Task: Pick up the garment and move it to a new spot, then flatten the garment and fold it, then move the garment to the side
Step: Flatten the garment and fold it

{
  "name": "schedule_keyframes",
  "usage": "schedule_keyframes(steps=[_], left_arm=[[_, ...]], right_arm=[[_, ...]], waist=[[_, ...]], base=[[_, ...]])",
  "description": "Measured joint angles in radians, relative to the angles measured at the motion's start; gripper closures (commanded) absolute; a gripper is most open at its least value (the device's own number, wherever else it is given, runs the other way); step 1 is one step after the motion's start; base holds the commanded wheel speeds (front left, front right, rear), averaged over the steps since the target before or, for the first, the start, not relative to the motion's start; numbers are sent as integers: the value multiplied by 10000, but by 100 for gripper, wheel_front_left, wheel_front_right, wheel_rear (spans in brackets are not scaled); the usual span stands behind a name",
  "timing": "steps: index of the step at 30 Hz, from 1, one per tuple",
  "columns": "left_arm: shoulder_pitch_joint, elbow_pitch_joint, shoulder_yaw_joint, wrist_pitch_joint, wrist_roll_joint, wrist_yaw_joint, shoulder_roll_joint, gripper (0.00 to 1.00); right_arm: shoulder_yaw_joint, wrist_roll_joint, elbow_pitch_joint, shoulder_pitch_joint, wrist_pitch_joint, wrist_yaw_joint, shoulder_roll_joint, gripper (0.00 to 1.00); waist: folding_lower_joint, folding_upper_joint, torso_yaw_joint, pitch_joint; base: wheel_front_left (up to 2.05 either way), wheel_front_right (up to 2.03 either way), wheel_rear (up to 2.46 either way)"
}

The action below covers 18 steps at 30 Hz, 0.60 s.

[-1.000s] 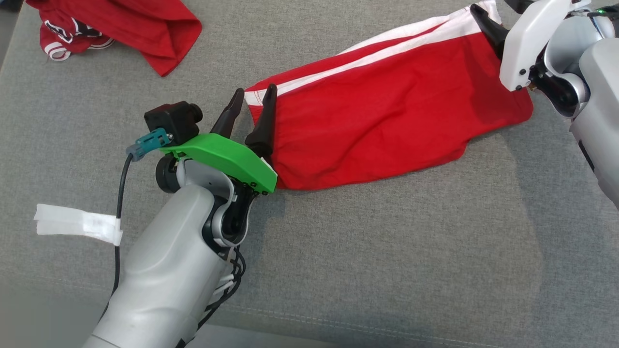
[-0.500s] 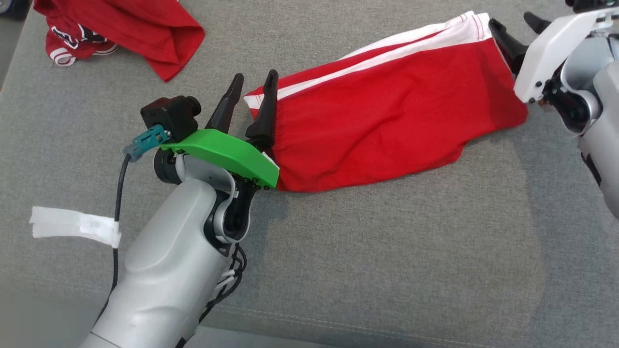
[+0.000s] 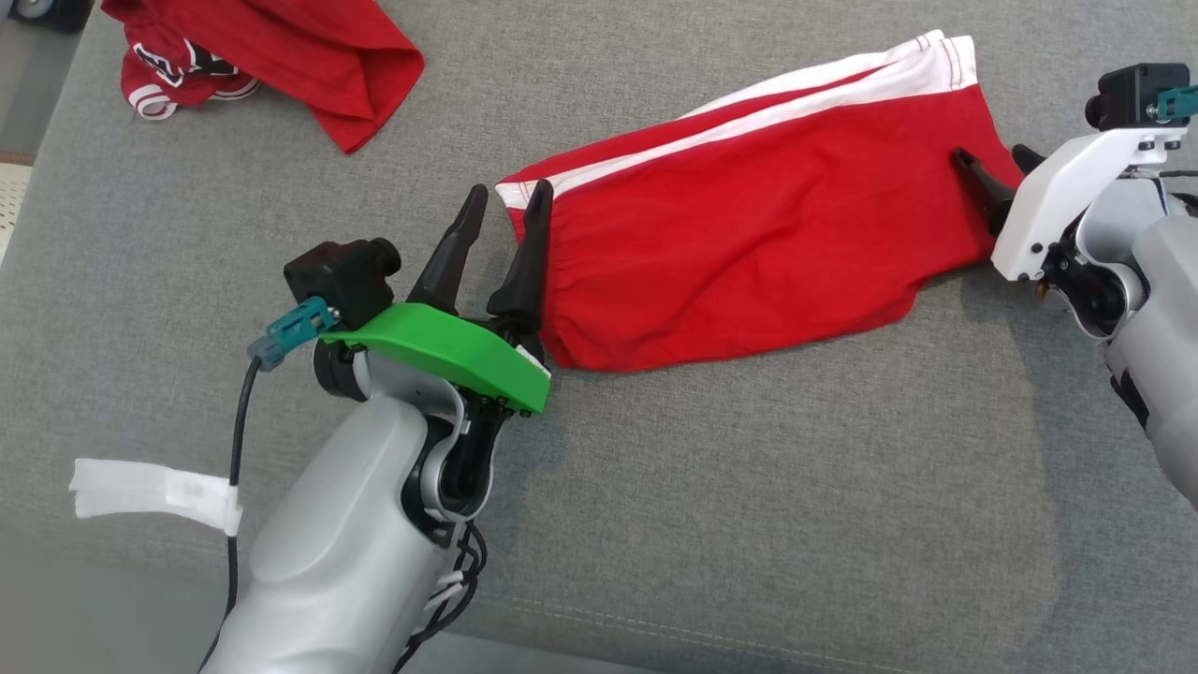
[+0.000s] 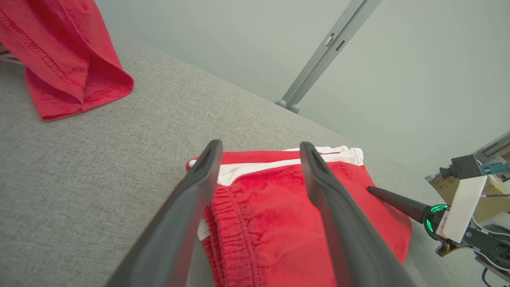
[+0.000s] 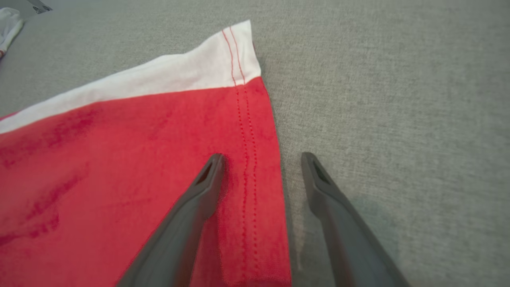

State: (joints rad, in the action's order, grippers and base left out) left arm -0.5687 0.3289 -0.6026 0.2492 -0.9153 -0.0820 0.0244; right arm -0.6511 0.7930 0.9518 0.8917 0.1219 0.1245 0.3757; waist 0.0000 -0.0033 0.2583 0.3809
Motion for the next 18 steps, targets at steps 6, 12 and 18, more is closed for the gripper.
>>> schedule_keyframes(steps=[6,12,18], left_arm=[[297,-435,382,23,159,0,4,0],[768,-656,869,25,464,-4,17,0],[1095,-871,1231,25,621,-8,117,0]], right_arm=[[-29,345,75,-86,205,0,-46,60],[-401,535,-123,-284,268,-2,-355,100],[-625,671,-443,-620,-6,-2,-619,100]], waist=[[0,0,56,-52],[0,0,-53,-196],[0,0,-342,-389]], base=[[0,0,0],[0,0,0],[0,0,0]])
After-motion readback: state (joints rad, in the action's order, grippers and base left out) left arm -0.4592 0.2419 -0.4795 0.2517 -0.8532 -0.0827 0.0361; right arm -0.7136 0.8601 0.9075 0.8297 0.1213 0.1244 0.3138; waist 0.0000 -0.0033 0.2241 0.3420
